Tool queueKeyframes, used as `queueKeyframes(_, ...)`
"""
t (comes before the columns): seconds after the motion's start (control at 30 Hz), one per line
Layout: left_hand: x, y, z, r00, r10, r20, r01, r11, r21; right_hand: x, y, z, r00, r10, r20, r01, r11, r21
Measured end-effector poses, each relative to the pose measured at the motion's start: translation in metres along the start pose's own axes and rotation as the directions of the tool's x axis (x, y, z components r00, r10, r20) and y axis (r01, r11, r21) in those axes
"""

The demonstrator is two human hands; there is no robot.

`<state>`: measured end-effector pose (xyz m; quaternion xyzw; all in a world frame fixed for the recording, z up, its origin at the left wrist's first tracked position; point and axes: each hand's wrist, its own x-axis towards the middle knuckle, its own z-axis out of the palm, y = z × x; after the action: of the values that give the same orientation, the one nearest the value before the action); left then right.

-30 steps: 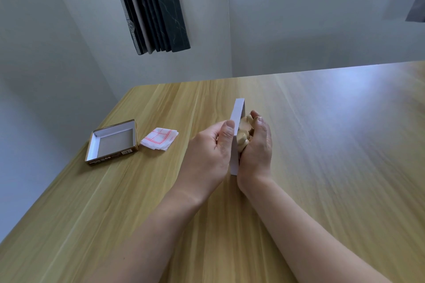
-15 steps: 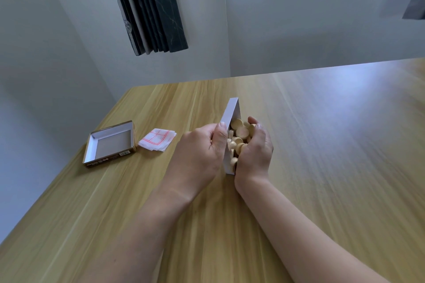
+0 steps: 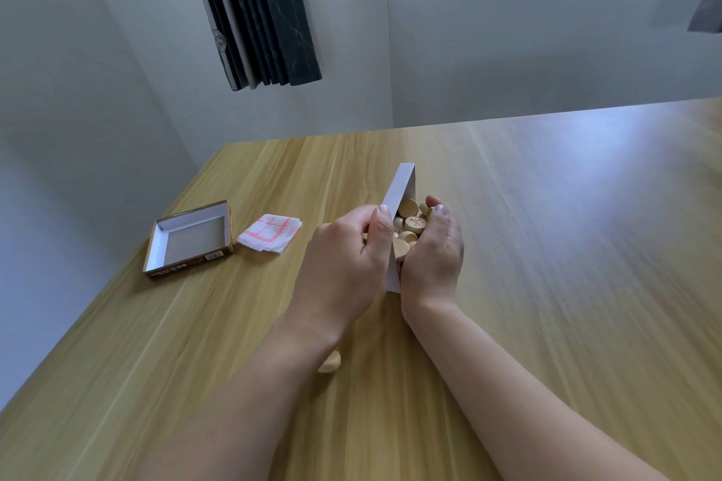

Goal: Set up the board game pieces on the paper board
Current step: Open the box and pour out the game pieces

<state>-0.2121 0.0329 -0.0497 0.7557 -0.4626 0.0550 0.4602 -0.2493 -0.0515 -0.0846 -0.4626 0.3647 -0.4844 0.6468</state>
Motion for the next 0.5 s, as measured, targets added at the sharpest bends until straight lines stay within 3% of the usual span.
queueKeyframes(0.2, -0.006, -0.011, 0.008, 0.99, -0.084, -0.117, 0.072, 0.992, -0.103, -0.002, 0.0, 0.0, 1.0, -0.015, 0.005, 0.015, 0.999, -0.039)
queueKeyframes(0.5, -0.002, -0.01, -0.001, 0.997, -0.03, -0.072, 0.036, 0.996, 0.079, -0.003, -0.004, -0.001, 1.0, -0.017, -0.012, 0.016, 0.997, -0.073)
